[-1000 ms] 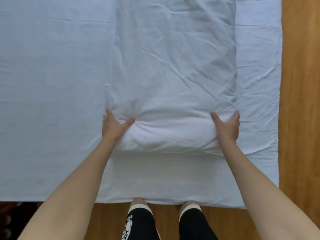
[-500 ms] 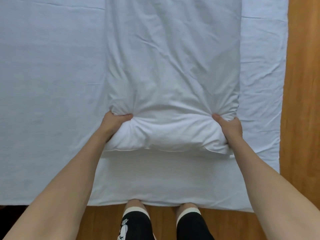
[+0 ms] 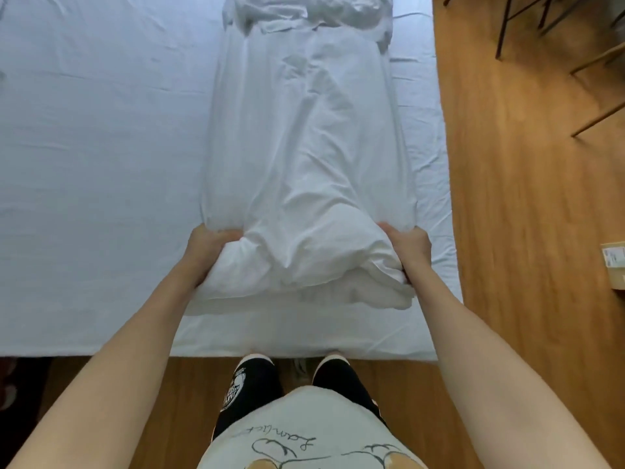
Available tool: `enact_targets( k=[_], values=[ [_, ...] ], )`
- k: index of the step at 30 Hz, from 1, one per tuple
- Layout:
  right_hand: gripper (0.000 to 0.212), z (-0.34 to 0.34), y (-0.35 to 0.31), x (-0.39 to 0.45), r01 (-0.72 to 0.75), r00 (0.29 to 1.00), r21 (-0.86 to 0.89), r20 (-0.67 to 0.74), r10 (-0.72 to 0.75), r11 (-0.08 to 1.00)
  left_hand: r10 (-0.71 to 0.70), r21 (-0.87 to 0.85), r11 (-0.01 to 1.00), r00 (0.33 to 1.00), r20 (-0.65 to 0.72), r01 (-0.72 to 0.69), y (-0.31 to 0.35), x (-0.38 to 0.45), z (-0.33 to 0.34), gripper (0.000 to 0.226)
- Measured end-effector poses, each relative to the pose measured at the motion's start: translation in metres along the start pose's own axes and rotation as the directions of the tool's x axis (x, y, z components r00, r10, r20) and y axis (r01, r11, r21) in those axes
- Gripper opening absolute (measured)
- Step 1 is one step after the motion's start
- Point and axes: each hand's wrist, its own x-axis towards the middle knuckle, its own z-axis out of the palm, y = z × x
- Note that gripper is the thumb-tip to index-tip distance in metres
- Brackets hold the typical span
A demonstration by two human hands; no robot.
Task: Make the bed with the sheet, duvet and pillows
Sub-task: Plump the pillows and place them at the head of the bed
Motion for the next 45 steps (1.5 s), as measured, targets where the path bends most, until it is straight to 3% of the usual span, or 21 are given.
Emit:
enact_targets(
  k=[8,10,15,19,22,29,33,40,45],
  values=[
    [0.058,-0.009,0.163,-0.168,-0.114,0.989,-0.066,0.091,0.120,0.991,-0.144,0.002,0.990,0.985,0.091,0.144,-0.149,-0.164,-0.058,0.054],
    [0.056,-0.002,0.204,-0.215,-0.129,0.986,-0.066,0.095,0.135,0.989,-0.159,0.015,0.987,0.981,0.112,0.158,-0.197,-0.196,-0.081,0.068],
    [0.056,0.009,0.278,-0.323,-0.148,0.981,-0.077,0.112,0.156,0.986,-0.178,0.002,0.984,0.978,0.109,0.179,-0.278,-0.273,-0.138,0.049],
    [0.055,0.004,0.313,-0.384,-0.166,0.978,-0.072,0.114,0.173,0.984,-0.188,-0.001,0.982,0.977,0.101,0.189,-0.320,-0.324,-0.164,0.060],
    [0.055,-0.009,0.336,-0.412,-0.161,0.980,-0.068,0.108,0.168,0.985,-0.199,-0.028,0.979,0.974,0.109,0.203,-0.345,-0.357,-0.169,0.071],
    [0.049,-0.050,0.399,-0.446,-0.144,0.979,-0.016,0.143,0.145,0.989,-0.184,-0.114,0.974,0.979,0.090,0.194,-0.393,-0.433,-0.151,0.073],
    [0.048,-0.077,0.453,-0.461,-0.138,0.977,-0.034,0.162,0.141,0.990,-0.223,-0.124,0.966,0.973,0.056,0.228,-0.433,-0.485,-0.130,0.088],
    [0.048,-0.103,0.534,-0.497,-0.183,0.965,-0.047,0.184,0.188,0.982,-0.319,-0.173,0.933,0.948,0.008,0.315,-0.489,-0.557,-0.115,0.069],
    [0.051,-0.104,0.542,-0.497,-0.209,0.959,-0.054,0.184,0.215,0.977,-0.332,-0.141,0.934,0.943,0.005,0.329,-0.495,-0.564,-0.115,0.086]
  ],
)
